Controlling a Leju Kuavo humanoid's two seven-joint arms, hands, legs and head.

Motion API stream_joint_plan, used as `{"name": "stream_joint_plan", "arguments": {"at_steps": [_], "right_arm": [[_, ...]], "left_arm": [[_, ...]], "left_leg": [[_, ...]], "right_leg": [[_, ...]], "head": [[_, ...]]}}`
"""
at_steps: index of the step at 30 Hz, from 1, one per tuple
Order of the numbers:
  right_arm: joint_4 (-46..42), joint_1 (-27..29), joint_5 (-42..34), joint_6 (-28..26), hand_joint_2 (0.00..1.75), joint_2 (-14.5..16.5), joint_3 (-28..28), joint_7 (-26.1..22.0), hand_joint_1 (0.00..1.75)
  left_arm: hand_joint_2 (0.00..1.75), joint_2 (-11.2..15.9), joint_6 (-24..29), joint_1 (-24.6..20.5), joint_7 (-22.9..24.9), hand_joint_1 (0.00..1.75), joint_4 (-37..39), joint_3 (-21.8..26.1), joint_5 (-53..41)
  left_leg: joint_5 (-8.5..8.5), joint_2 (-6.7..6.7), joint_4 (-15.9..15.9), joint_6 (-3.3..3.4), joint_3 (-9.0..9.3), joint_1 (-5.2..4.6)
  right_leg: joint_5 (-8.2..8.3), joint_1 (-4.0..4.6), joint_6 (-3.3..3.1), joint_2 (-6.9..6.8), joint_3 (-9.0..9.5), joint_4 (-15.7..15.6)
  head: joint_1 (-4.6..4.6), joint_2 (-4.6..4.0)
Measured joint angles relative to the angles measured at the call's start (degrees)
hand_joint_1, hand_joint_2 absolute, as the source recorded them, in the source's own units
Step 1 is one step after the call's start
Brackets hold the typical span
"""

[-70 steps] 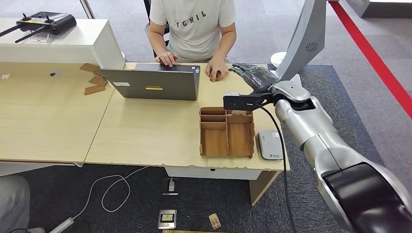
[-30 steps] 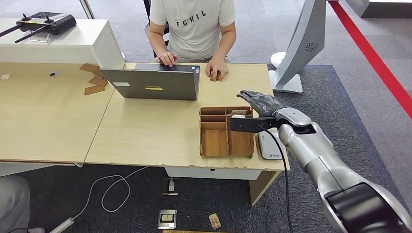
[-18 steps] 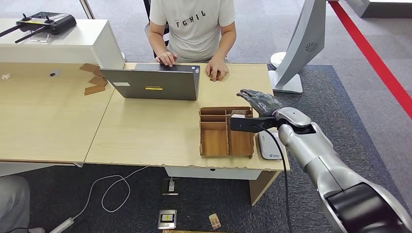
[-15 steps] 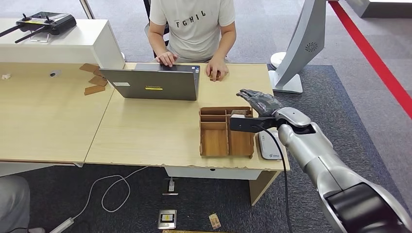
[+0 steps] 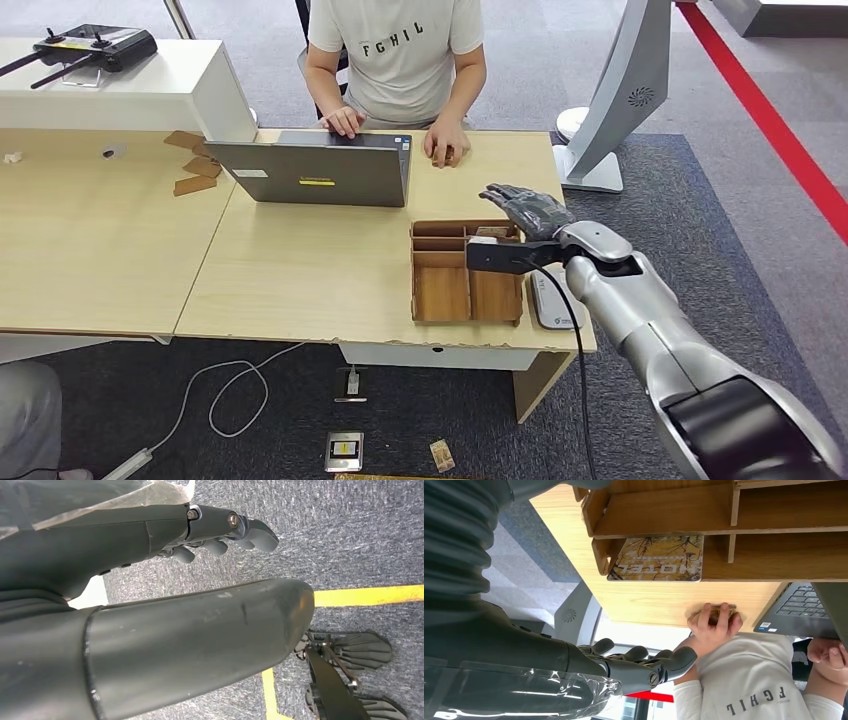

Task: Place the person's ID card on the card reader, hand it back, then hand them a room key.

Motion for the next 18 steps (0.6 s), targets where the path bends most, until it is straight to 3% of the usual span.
{"name": "stream_joint_plan", "arguments": {"at_steps": [18], "right_arm": [[0.24,0.04,0.28,0.04,1.75,0.67,0.00,-0.02,0.00]], "left_arm": [[0.00,-0.27,0.41,0.00,0.00,0.00,0.00,0.00,0.67]], "left_leg": [[0.00,0.00,0.00,0.00,0.00,0.00]], "right_leg": [[0.00,0.00,0.00,0.00,0.00,0.00]], "head": [[0.00,0.00]]}}
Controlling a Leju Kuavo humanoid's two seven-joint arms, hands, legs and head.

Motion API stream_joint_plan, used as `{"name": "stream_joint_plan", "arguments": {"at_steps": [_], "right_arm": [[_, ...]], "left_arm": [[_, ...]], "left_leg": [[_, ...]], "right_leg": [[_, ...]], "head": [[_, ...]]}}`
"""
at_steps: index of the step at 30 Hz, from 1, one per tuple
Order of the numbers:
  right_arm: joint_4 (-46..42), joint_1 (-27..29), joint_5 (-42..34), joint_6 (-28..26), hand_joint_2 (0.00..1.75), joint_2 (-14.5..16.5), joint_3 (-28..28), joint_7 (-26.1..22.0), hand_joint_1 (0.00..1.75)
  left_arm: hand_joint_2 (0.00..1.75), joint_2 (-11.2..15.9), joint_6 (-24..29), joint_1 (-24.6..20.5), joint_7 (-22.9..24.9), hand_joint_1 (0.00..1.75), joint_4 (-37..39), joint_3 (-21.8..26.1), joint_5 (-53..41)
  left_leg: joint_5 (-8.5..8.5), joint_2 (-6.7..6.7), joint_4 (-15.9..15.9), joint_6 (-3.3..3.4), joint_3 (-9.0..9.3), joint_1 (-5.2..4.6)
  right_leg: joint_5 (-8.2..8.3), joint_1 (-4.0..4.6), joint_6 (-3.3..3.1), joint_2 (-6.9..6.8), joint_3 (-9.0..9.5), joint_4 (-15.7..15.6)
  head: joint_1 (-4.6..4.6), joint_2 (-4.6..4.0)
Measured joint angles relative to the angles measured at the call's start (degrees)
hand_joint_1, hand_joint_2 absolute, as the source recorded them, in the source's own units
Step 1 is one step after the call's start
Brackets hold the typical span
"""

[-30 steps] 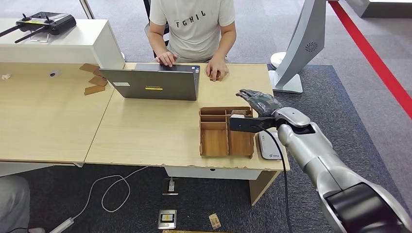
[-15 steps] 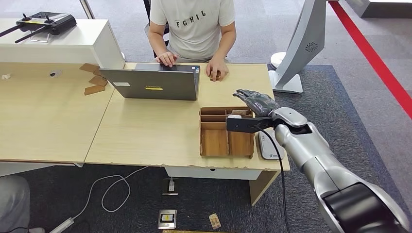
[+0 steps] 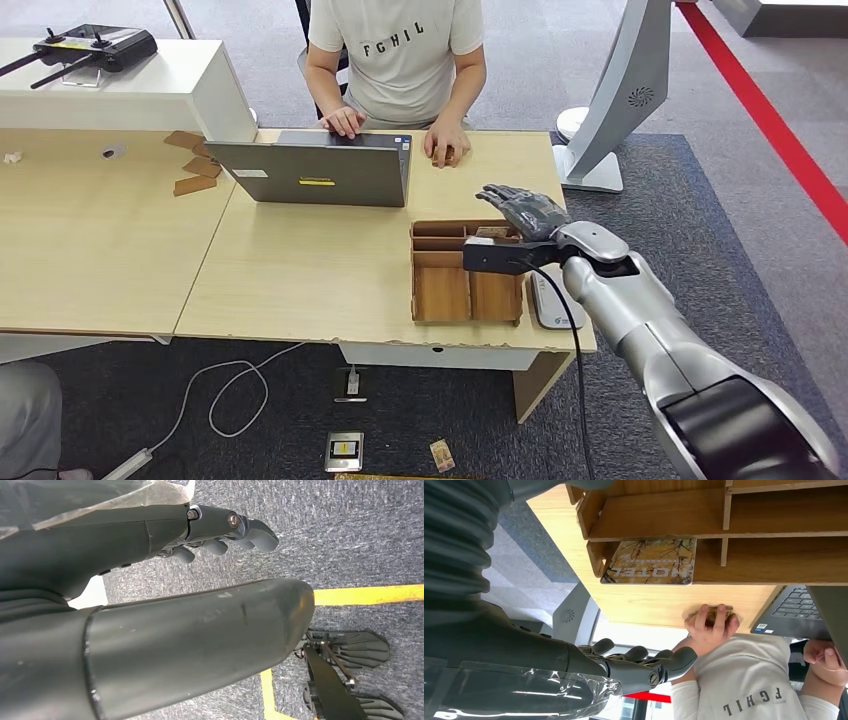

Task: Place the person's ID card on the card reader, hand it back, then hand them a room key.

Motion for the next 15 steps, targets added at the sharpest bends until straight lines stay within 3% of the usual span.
{"name": "stream_joint_plan", "arguments": {"at_steps": [15], "right_arm": [[1.96,-0.14,0.19,-0.26,1.75,-0.47,-0.07,0.16,0.00]], "left_arm": [[0.00,0.00,0.07,0.01,0.00,0.00,0.00,-0.01,-0.07]], "left_leg": [[0.00,0.00,0.00,0.00,0.00,0.00]], "right_leg": [[0.00,0.00,0.00,0.00,0.00,0.00]], "head": [[0.00,0.00]]}}
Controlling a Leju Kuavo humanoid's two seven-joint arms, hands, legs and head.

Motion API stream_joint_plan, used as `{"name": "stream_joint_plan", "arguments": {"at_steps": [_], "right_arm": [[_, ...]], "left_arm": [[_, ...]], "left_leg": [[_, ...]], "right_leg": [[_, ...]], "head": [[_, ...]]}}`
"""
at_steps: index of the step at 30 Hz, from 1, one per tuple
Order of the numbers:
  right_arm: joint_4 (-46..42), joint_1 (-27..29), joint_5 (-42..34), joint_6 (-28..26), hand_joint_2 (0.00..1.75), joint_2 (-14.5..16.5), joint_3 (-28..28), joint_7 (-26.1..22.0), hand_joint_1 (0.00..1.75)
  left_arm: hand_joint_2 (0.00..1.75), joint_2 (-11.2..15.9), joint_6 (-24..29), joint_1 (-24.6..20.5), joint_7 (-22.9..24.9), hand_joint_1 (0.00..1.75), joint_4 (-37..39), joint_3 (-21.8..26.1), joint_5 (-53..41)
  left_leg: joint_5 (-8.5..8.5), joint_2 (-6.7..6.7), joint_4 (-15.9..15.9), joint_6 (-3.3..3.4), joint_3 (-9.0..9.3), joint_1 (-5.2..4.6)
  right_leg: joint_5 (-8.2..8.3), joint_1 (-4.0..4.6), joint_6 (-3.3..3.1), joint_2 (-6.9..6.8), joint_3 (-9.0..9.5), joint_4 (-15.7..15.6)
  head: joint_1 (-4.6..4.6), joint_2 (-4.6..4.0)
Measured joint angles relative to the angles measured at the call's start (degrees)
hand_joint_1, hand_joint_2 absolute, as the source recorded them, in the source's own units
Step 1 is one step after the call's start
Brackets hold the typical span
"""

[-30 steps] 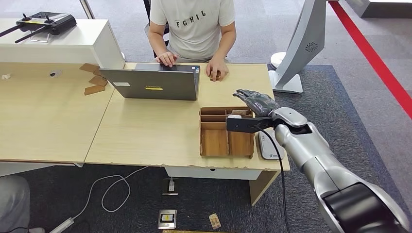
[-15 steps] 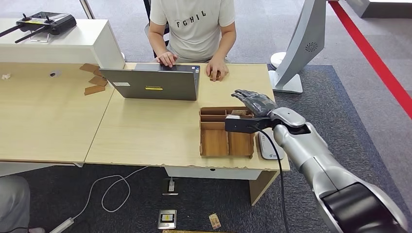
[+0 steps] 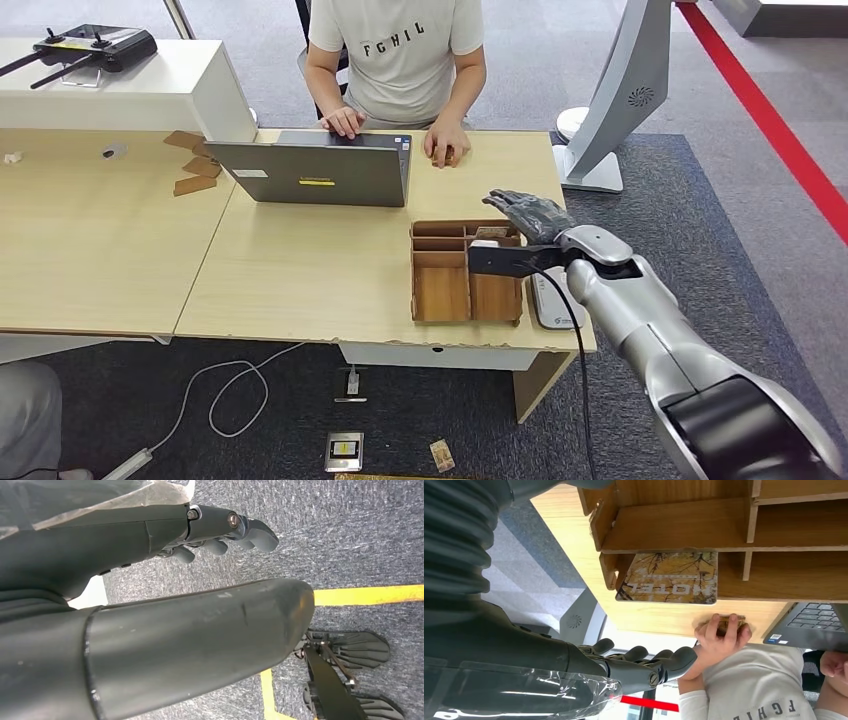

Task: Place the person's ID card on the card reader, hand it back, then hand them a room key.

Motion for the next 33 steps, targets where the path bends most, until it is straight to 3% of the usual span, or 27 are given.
{"name": "stream_joint_plan", "arguments": {"at_steps": [33], "right_arm": [[0.34,-0.09,0.57,-0.95,1.75,-1.56,-0.34,0.07,0.00]], "left_arm": [[0.00,0.00,0.00,0.00,0.29,0.00,0.00,-0.05,-0.52]], "left_leg": [[0.00,0.00,0.00,0.00,0.00,0.00]], "right_leg": [[0.00,0.00,0.00,0.00,0.00,0.00]], "head": [[0.00,0.00]]}}
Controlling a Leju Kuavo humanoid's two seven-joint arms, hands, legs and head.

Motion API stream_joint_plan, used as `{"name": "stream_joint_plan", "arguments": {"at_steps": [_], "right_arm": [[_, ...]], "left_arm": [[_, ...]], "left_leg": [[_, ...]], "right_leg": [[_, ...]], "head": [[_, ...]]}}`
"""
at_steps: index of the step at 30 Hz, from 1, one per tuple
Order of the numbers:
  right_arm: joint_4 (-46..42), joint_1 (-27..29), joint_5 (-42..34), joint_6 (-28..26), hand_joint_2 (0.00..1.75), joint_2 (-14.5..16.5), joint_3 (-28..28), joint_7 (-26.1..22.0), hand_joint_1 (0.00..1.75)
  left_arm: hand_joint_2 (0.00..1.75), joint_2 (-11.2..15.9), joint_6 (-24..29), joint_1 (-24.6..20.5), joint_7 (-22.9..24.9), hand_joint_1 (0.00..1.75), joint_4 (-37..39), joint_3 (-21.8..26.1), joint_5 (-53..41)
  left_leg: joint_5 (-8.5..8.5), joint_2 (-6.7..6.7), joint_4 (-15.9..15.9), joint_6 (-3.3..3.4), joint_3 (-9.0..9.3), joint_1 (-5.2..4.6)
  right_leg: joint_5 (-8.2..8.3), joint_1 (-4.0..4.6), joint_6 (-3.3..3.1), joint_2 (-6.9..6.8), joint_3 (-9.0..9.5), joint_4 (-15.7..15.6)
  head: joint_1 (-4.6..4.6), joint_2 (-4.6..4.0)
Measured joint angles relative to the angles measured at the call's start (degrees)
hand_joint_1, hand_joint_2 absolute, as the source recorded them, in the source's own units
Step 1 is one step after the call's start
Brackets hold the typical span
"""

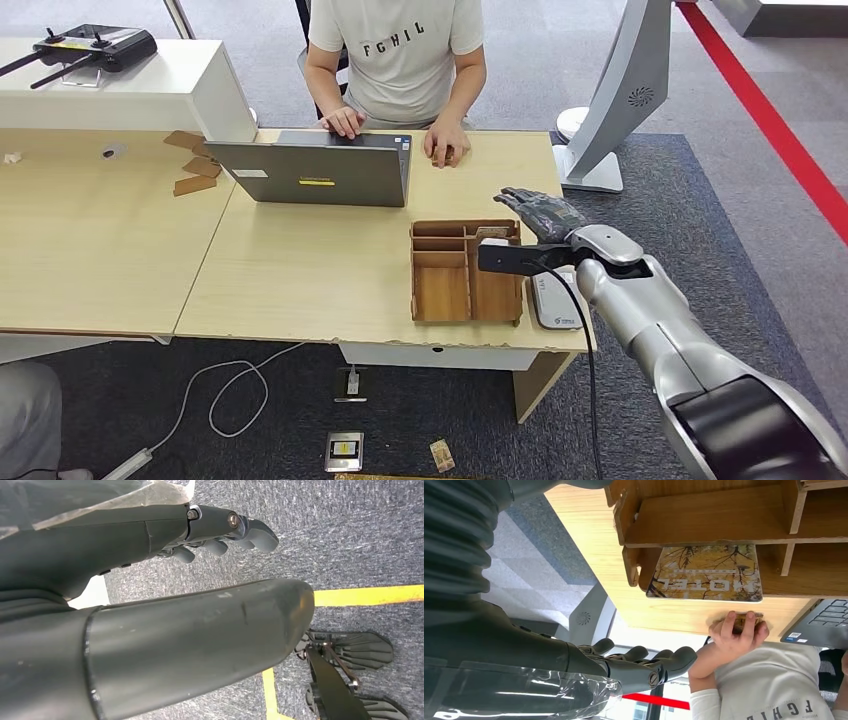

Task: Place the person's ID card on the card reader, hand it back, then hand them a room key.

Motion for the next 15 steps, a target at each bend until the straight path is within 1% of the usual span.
{"name": "stream_joint_plan", "arguments": {"at_steps": [15], "right_arm": [[0.00,0.01,0.00,-0.03,1.75,0.02,0.00,-0.12,0.00]], "left_arm": [[0.00,0.00,0.00,0.00,-0.10,0.00,0.00,0.00,0.24]], "left_leg": [[0.00,0.00,0.00,0.00,0.00,0.00]], "right_leg": [[0.00,0.00,0.00,0.00,0.00,0.00]], "head": [[0.00,0.00]]}}
